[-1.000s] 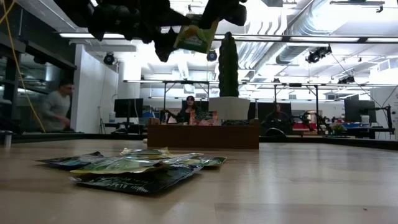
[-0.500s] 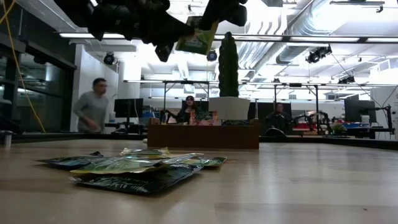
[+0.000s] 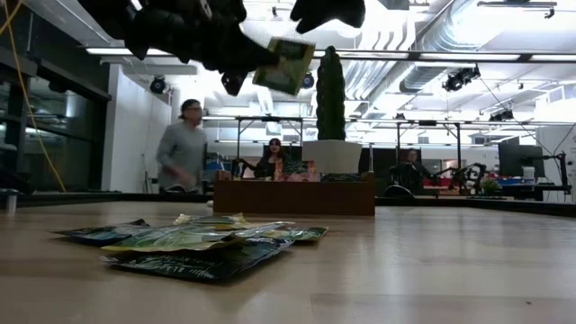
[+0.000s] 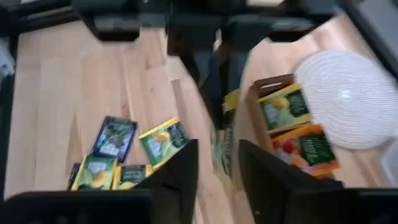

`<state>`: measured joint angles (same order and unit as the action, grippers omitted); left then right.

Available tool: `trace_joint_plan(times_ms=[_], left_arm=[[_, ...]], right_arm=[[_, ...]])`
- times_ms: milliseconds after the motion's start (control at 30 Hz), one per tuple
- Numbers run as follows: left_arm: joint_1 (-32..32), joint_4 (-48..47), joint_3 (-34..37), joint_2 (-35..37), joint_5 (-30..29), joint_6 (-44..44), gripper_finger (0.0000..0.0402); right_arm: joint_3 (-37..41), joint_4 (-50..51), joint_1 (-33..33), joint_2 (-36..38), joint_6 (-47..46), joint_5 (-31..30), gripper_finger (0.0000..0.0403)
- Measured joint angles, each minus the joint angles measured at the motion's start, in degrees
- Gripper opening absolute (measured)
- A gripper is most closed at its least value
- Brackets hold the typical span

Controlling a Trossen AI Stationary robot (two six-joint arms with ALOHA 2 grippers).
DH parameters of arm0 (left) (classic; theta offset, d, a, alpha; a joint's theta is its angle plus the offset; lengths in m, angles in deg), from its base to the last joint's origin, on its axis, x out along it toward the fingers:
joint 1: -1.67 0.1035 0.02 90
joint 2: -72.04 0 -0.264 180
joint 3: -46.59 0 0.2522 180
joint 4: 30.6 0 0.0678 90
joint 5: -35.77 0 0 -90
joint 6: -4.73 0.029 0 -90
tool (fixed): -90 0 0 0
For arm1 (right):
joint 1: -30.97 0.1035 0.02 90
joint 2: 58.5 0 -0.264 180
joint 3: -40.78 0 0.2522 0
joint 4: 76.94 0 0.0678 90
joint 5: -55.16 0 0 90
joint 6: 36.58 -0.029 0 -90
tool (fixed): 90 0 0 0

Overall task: Pick & Place Tea
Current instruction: Put the yellow tea bag into the left section of the wooden organizer

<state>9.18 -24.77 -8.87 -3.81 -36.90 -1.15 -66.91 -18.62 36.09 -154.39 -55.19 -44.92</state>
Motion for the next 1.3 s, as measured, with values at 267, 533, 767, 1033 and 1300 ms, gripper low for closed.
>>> trace_joint_plan(times_ms=[267, 533, 767, 1033, 1300], left_arm=[[3.08, 5.32, 5.81, 0.00, -2.39, -0.79, 0.0000], [11.77, 20.50, 16.22, 0.04, -3.64, -8.31, 0.0000], [17.37, 18.89, 16.40, -1.29, -3.29, -9.70, 0.0000], [19.50, 19.81, 16.39, -7.29, -1.40, -11.99, 0.0000], [19.50, 20.91, 16.33, -9.65, -1.87, -12.65, 0.0000]], right_arm=[[0.00, 12.15, 1.44, 6.41, -8.45, -9.45, 0.0186], [0.00, 16.22, 7.97, 10.14, -15.10, -17.71, 0.0190], [0.00, 16.24, 11.38, 10.14, -19.39, -20.96, 0.0190], [0.00, 16.26, 12.68, 10.14, -21.28, -22.76, 0.0191], [0.00, 16.24, 12.66, 10.14, -21.51, -22.44, 0.0191]])
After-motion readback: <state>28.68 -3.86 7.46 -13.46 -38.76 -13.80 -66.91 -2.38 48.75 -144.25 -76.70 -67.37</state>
